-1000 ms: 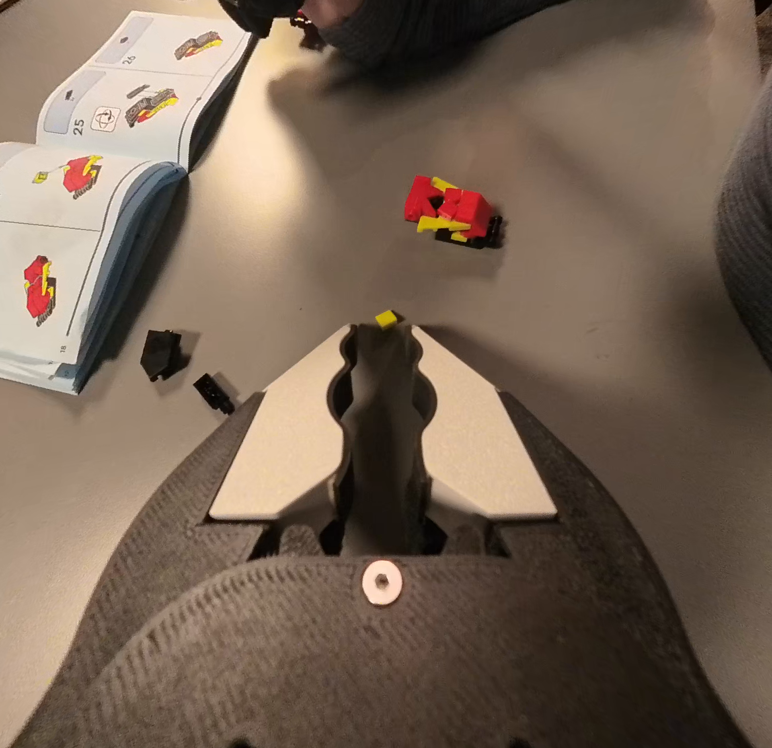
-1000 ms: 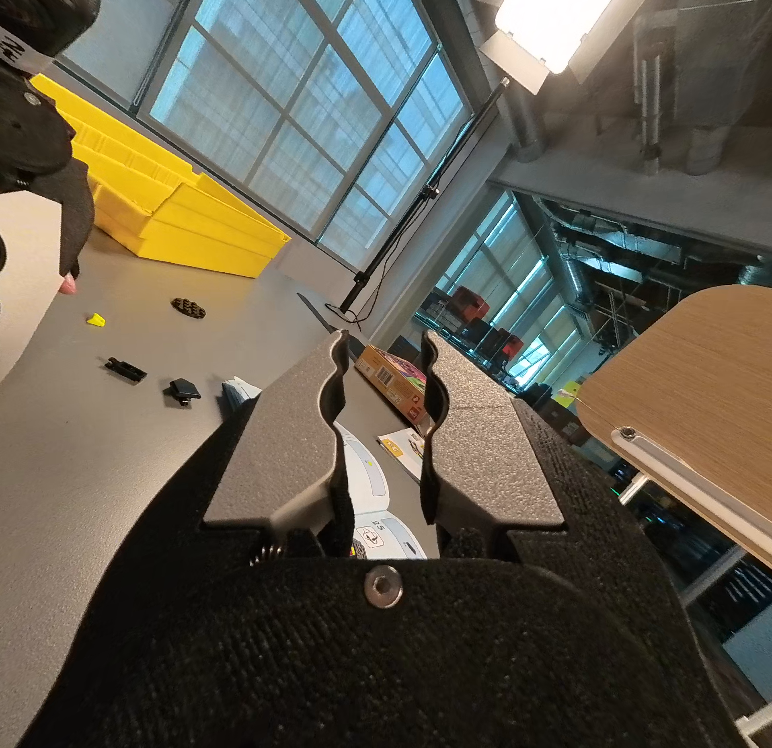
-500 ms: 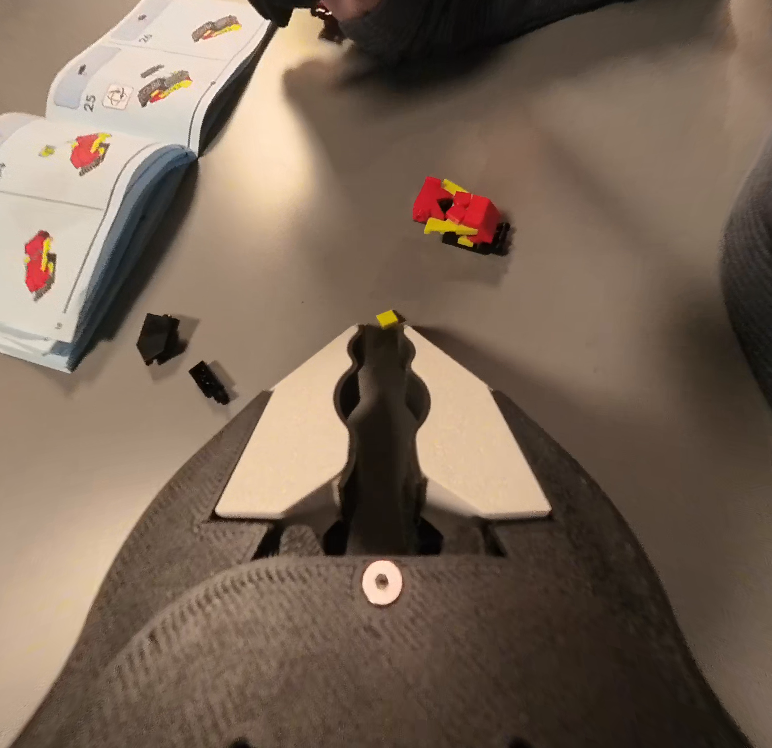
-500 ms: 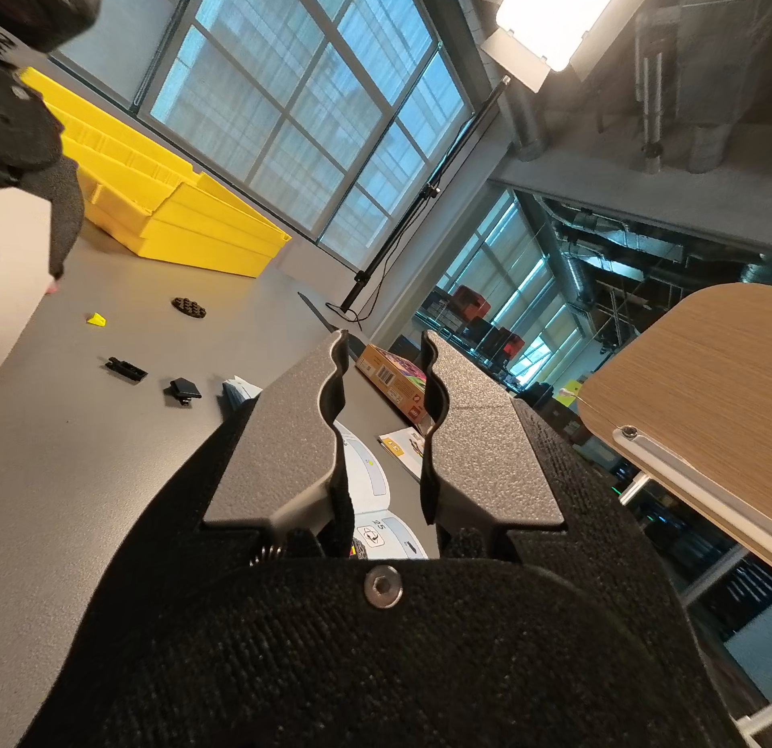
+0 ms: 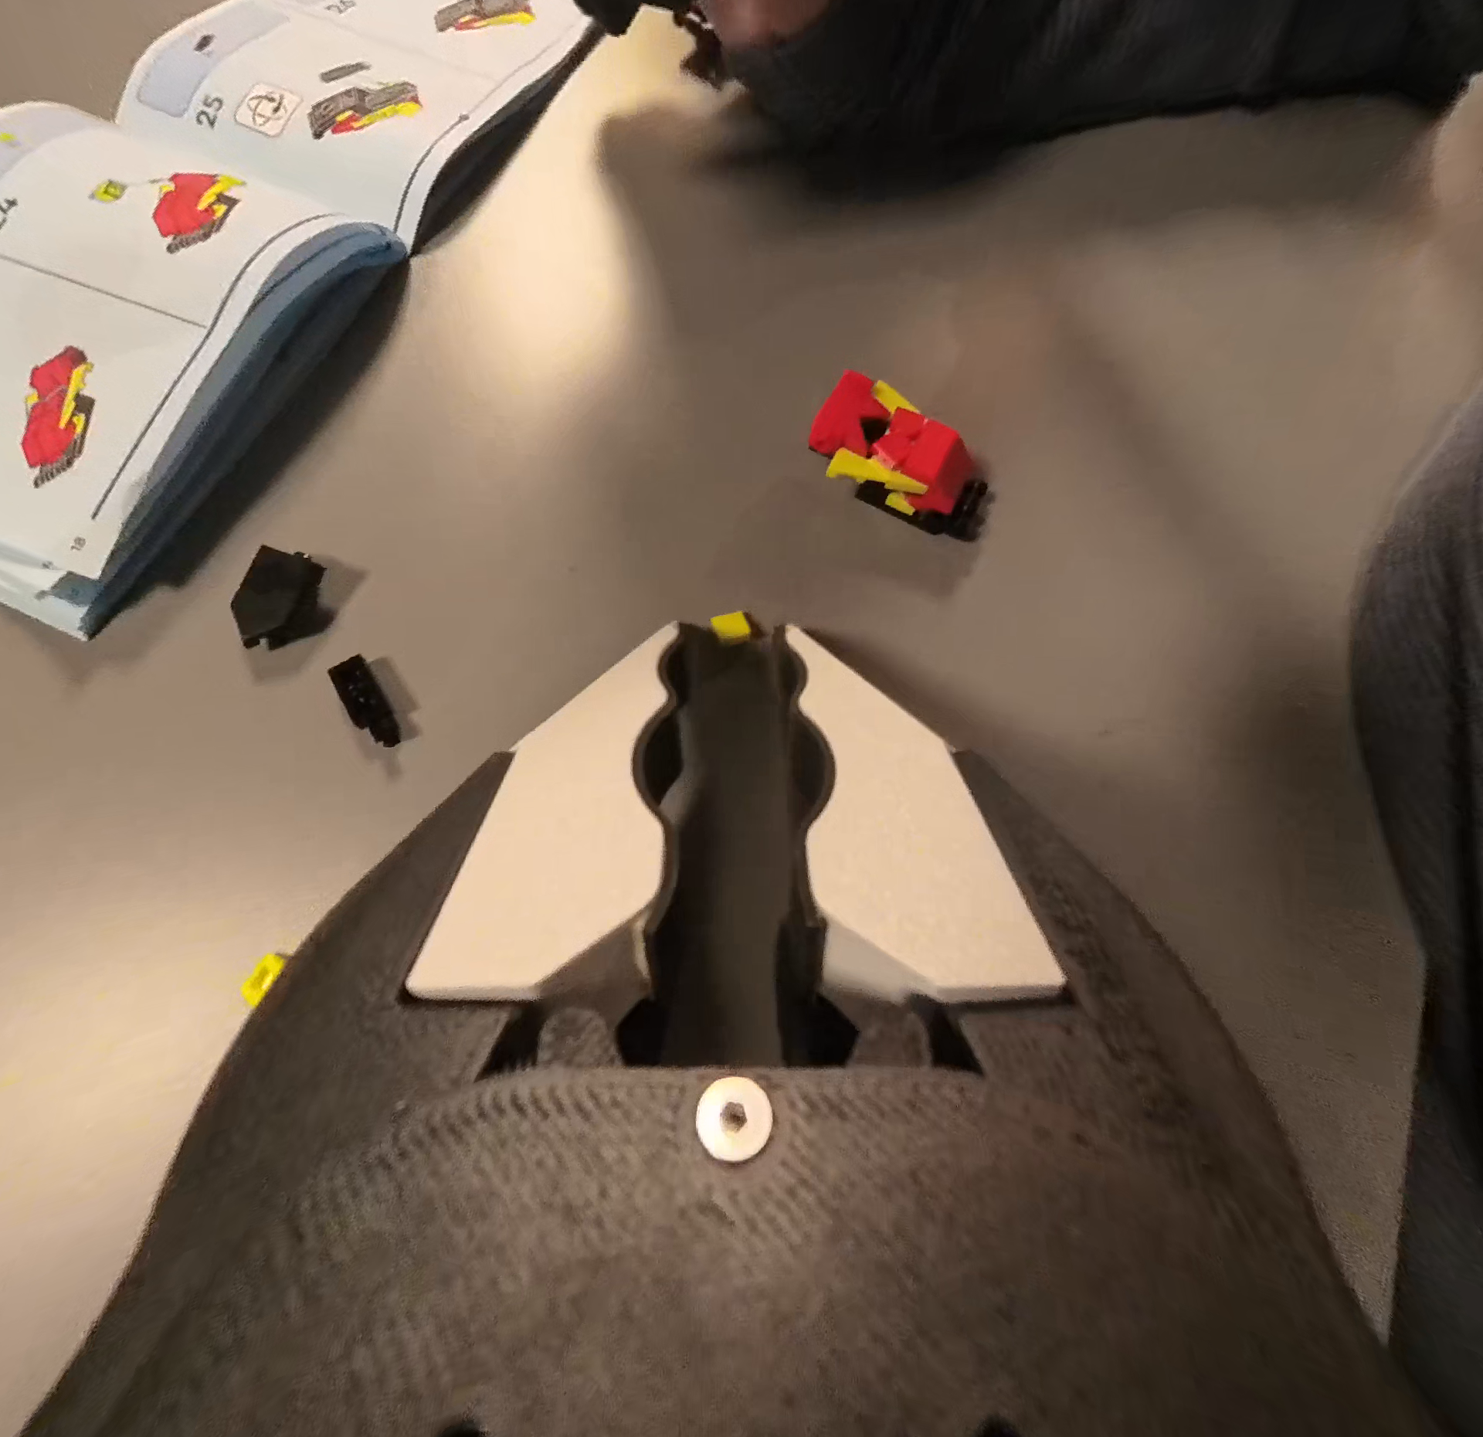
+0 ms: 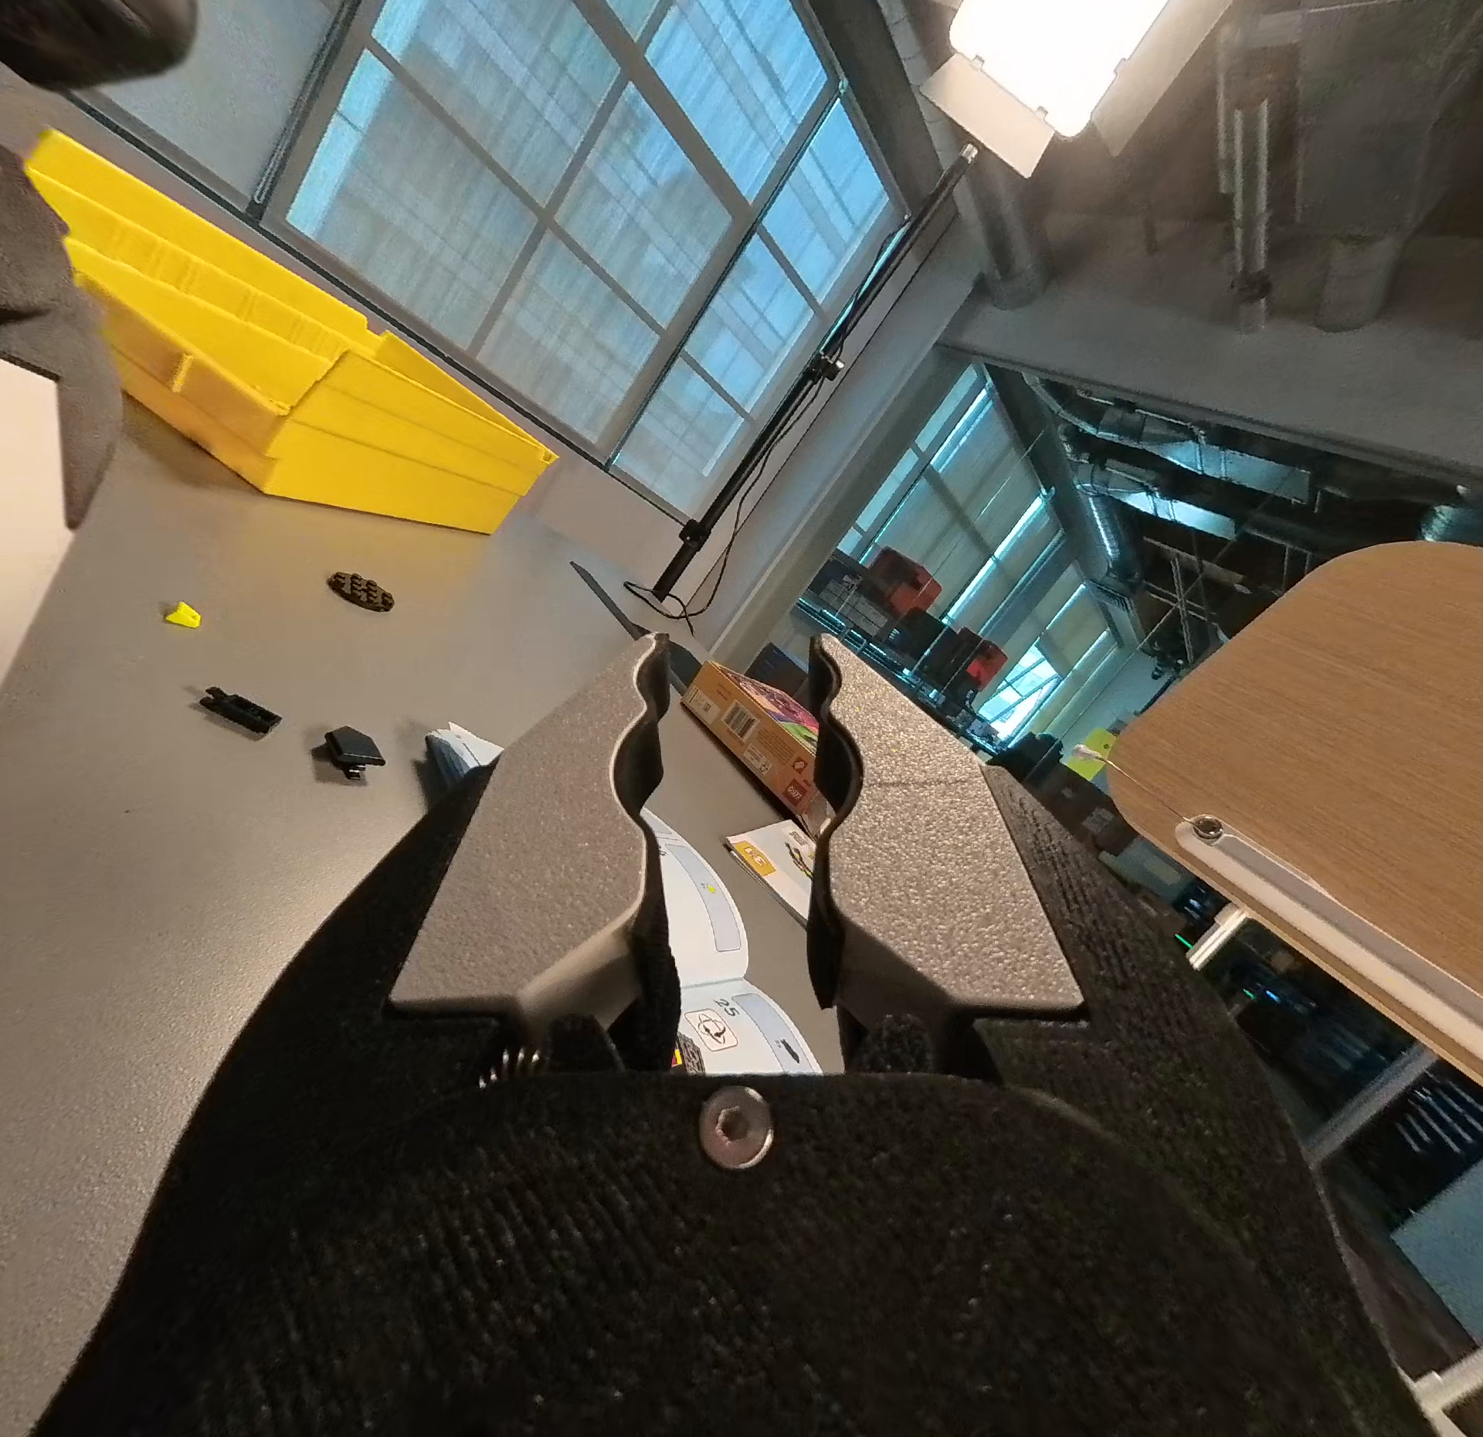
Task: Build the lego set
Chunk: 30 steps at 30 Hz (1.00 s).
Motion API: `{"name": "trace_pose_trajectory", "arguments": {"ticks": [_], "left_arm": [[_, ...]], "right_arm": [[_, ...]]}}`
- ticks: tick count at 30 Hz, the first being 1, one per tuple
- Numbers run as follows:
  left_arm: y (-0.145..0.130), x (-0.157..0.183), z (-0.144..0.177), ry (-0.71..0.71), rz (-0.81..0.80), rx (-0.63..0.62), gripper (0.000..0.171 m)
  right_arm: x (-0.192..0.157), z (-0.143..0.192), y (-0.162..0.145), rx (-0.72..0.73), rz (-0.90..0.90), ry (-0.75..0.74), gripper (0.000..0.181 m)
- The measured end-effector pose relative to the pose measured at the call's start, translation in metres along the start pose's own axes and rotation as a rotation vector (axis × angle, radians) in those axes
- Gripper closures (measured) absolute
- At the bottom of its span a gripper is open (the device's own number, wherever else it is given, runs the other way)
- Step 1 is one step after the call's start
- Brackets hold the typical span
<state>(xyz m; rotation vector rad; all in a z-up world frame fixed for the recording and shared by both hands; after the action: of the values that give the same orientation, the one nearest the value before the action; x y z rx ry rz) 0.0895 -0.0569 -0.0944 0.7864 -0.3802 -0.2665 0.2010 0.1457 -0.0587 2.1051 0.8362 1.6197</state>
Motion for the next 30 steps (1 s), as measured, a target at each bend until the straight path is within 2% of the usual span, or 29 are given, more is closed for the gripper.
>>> {"name": "trace_pose_trajectory", "arguments": {"ticks": [14,30], "left_arm": [[0.0002,0.0018,-0.0015,0.026,-0.018,0.002,0.163],[0.0006,0.0006,-0.0018,0.002,-0.005,-0.003,0.164]], "right_arm": [[-0.0006,-0.0002,-0.0002,-0.002,-0.002,0.004,0.149],[-0.0002,-0.0005,-0.0007,-0.001,-0.002,0.005,0.149]]}}
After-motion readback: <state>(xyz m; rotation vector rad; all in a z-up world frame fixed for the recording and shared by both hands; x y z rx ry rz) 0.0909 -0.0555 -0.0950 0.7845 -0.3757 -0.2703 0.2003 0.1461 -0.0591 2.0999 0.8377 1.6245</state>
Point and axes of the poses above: each gripper's, where its closed fingertips meet, z back along the fingers, y out of its top, x = y × z across the jaws, the point moved 10 cm from there along z, back along the fingers, and after that the axes turned 14 degrees about z, right-handed, at the moved point
